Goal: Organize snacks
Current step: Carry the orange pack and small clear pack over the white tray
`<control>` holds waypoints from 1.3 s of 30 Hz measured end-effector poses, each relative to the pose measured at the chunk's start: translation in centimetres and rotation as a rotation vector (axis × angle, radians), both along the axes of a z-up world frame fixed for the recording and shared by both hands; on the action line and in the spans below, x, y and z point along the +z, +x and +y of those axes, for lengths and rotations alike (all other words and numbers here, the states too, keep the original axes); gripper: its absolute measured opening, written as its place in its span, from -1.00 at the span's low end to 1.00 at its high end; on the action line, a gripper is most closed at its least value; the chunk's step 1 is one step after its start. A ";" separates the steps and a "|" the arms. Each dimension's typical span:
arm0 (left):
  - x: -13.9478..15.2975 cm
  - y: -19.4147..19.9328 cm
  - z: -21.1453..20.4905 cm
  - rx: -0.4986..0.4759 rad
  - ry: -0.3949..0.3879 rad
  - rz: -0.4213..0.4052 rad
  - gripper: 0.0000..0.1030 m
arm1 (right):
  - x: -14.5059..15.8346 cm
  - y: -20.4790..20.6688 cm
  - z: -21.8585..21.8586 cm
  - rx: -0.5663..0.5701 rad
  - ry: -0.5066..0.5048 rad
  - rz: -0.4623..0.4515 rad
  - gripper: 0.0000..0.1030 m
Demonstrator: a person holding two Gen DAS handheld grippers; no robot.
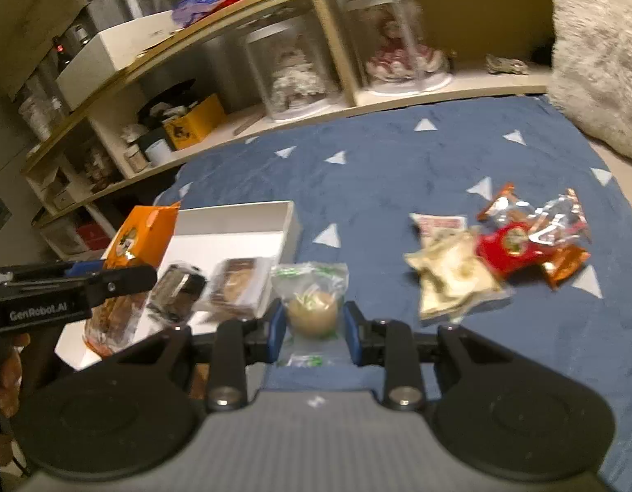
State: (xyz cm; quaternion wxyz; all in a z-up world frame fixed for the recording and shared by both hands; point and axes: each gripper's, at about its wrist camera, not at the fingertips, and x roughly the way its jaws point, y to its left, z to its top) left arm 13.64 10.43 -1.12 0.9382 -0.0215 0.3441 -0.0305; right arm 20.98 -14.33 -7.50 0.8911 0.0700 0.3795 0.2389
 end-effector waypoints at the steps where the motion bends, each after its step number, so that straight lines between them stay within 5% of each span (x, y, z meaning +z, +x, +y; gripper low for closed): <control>1: 0.1 -0.3 0.8 0.014 0.000 0.001 -0.23 | 0.1 -0.3 0.6 0.011 0.000 -0.003 -0.31; 15: -1.3 -2.7 11.5 0.157 0.066 0.047 -0.22 | -0.1 -1.2 9.9 0.137 0.057 0.070 -0.31; 39: -7.5 -1.1 16.6 0.147 0.071 0.154 -0.21 | -5.7 0.7 23.0 0.166 0.213 0.400 -0.24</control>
